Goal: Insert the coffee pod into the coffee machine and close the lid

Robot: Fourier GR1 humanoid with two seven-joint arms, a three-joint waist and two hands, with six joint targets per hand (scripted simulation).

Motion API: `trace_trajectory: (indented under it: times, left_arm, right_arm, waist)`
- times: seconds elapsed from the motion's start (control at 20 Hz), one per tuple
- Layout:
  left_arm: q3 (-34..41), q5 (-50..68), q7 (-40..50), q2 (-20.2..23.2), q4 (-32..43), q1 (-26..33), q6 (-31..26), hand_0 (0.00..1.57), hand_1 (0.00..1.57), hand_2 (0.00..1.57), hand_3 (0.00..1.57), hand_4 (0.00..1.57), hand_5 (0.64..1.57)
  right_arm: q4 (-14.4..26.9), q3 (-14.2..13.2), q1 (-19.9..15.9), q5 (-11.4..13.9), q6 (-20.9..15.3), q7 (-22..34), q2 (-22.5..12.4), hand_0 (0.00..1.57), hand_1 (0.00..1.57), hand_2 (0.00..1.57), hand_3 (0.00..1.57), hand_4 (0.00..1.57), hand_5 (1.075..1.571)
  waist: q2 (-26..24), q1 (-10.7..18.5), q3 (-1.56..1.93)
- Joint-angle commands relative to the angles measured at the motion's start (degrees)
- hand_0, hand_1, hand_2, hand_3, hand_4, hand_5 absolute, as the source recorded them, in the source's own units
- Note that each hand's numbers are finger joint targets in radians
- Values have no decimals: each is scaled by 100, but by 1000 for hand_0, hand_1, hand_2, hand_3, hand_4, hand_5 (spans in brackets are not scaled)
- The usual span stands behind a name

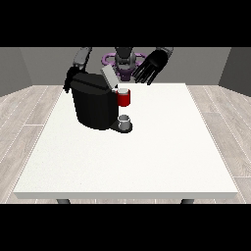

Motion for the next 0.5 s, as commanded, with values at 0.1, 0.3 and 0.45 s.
trace_trajectory:
  times: [0.1,0.3,0.45]
  left_arm:
    - [1020,1400,-523,-978,-94,1003,132,0,0,0,0,369,1571]
    - [1820,2414,-658,-1495,126,1723,-190,0,0,0,0,0,1571]
    - [1828,2539,-531,-1812,262,2273,-346,0,0,0,0,394,1571]
  right_arm:
    - [99,-236,596,-131,-44,-185,-89,0,0,0,0,0,1571]
    - [-29,-256,835,-359,179,-294,-30,0,0,0,0,0,1571]
    - [-214,-135,944,-493,428,-242,38,0,0,0,0,0,1571]
  waist:
    - [-847,661,-16]
    - [-1460,1078,-20]
    - [-2113,1305,-6]
